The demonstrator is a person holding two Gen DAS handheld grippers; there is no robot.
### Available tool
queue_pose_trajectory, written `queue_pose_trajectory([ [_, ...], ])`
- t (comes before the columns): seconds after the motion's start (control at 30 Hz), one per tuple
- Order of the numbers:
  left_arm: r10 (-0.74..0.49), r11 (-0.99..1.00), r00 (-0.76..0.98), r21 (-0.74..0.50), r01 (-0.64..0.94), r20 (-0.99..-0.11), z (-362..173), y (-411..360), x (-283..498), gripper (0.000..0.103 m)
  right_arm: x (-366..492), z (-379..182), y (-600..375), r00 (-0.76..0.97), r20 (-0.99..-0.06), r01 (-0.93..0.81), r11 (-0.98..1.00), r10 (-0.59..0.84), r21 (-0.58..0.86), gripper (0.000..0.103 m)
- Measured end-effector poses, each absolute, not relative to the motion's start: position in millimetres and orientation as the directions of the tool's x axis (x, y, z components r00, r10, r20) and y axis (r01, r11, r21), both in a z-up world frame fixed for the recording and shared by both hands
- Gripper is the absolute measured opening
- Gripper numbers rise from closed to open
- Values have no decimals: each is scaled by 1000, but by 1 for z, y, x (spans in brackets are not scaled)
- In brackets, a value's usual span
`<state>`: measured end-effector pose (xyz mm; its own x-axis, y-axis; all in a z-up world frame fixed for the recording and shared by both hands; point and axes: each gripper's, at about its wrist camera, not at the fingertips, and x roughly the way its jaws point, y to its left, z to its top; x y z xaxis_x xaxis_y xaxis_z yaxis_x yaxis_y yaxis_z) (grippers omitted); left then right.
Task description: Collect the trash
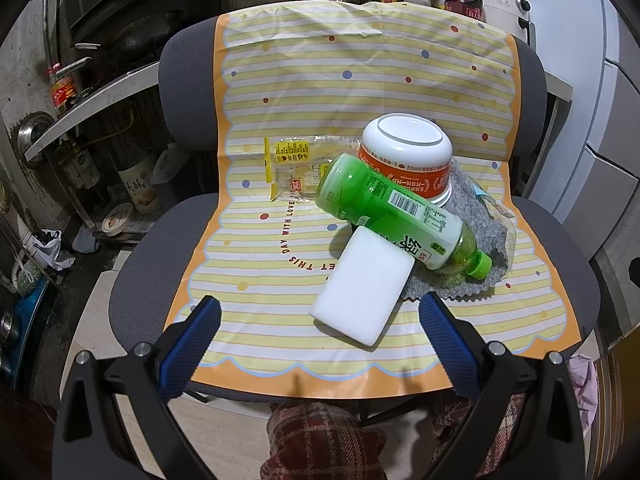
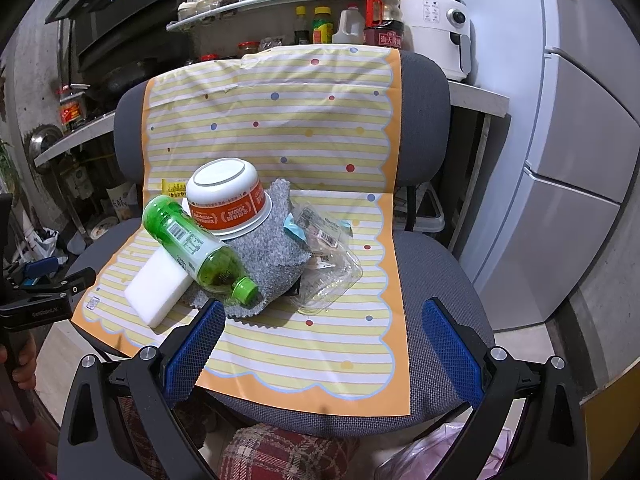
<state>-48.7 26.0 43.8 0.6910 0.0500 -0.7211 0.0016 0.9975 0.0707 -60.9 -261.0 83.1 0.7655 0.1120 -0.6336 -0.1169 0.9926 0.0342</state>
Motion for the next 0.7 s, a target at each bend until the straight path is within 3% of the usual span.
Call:
queue_pose_trajectory([
  [0.27, 52, 997, 688, 71, -1, -724, 41, 27, -47, 96, -58, 82, -259, 765, -630, -134, 990, 133, 46, 97],
  [0.7, 55, 997, 680, 73, -2, -731, 12, 49, -34, 96, -24, 71, -213, 745, -590, -317, 944, 311, 97, 97],
])
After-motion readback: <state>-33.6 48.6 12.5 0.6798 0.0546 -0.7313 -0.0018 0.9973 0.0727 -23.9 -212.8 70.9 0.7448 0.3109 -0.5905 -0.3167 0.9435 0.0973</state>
